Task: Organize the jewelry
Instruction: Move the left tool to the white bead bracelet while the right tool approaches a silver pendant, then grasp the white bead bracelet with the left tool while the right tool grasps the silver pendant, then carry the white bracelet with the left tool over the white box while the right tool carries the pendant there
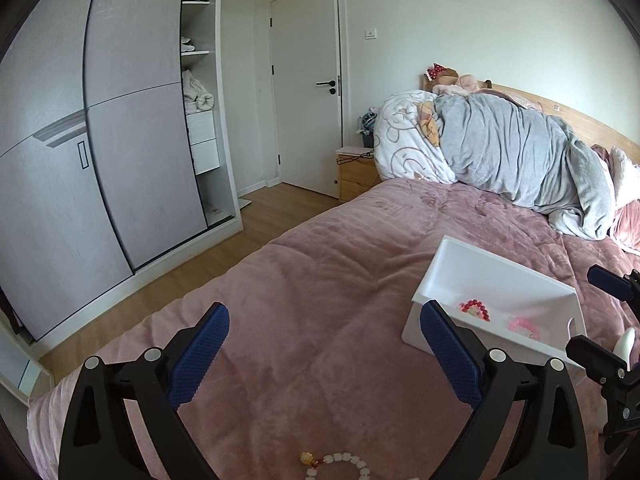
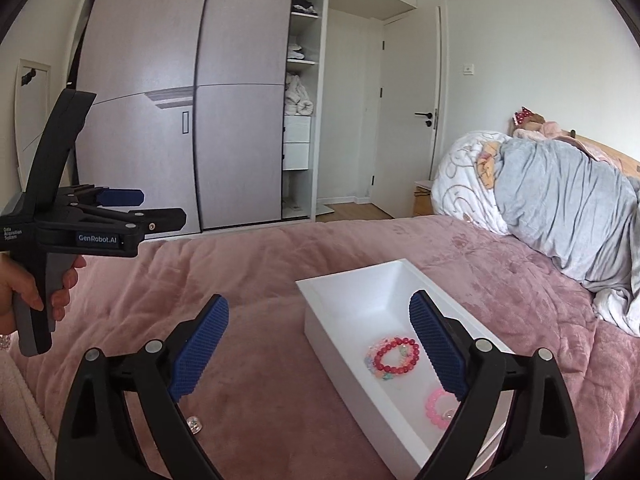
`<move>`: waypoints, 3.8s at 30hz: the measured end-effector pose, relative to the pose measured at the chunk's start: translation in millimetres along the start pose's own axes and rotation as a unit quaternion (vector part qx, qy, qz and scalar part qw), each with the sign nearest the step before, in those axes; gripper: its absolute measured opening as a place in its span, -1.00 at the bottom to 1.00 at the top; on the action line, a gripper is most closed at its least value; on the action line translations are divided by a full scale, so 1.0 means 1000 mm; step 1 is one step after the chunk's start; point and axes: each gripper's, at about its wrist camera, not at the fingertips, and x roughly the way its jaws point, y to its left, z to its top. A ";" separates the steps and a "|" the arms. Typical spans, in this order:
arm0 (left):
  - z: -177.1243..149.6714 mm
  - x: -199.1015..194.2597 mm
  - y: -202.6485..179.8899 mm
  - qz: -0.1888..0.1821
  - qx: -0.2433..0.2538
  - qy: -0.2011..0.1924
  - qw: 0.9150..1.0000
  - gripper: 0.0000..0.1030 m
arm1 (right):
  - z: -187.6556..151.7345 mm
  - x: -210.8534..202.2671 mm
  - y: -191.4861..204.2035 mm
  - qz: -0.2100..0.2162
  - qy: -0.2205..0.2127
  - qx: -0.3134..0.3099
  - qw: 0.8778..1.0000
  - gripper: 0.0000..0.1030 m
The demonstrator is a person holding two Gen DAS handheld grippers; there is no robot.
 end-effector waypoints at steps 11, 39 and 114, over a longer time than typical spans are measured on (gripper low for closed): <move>-0.083 0.005 0.041 0.016 -0.004 0.056 0.998 0.89 | -0.037 0.030 0.052 0.079 0.027 -0.045 0.995 0.90; -0.172 0.072 0.015 -0.057 0.046 0.187 0.980 0.01 | -0.135 0.110 0.104 0.148 0.191 -0.068 0.968 -0.15; 0.067 0.085 -0.159 -0.232 0.069 0.085 0.967 -0.71 | -0.062 0.027 -0.148 -0.029 0.061 0.126 0.990 -0.67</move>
